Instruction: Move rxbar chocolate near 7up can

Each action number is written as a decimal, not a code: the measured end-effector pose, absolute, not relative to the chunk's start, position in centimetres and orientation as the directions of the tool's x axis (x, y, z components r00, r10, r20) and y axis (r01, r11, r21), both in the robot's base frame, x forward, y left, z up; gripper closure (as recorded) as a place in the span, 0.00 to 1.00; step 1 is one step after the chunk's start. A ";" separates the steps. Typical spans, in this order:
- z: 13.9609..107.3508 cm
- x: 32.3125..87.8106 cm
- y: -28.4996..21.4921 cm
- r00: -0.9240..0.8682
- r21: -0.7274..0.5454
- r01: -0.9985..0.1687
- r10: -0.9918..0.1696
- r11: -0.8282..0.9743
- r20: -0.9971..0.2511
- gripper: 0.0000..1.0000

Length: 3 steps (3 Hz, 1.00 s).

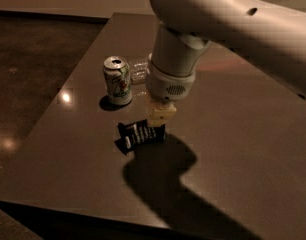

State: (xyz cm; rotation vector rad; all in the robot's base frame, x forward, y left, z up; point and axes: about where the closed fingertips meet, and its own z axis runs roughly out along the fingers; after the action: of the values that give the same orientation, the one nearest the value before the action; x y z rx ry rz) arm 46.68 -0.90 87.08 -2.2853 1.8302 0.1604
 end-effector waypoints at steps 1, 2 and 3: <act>87.6 47.8 1.2 0.237 -0.113 -0.970 -0.946 -0.216 -0.222 1.00; 88.0 50.1 3.5 0.251 -0.147 -0.964 -0.946 -0.224 -0.206 0.97; 88.0 51.2 3.9 0.251 -0.167 -0.961 -0.950 -0.221 -0.186 0.74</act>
Offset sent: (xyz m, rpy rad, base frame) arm 0.0485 0.0622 0.0142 0.0070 -0.0668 0.0284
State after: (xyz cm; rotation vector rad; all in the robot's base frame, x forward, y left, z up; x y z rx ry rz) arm 51.19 3.89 88.01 -2.2772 1.7832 0.0643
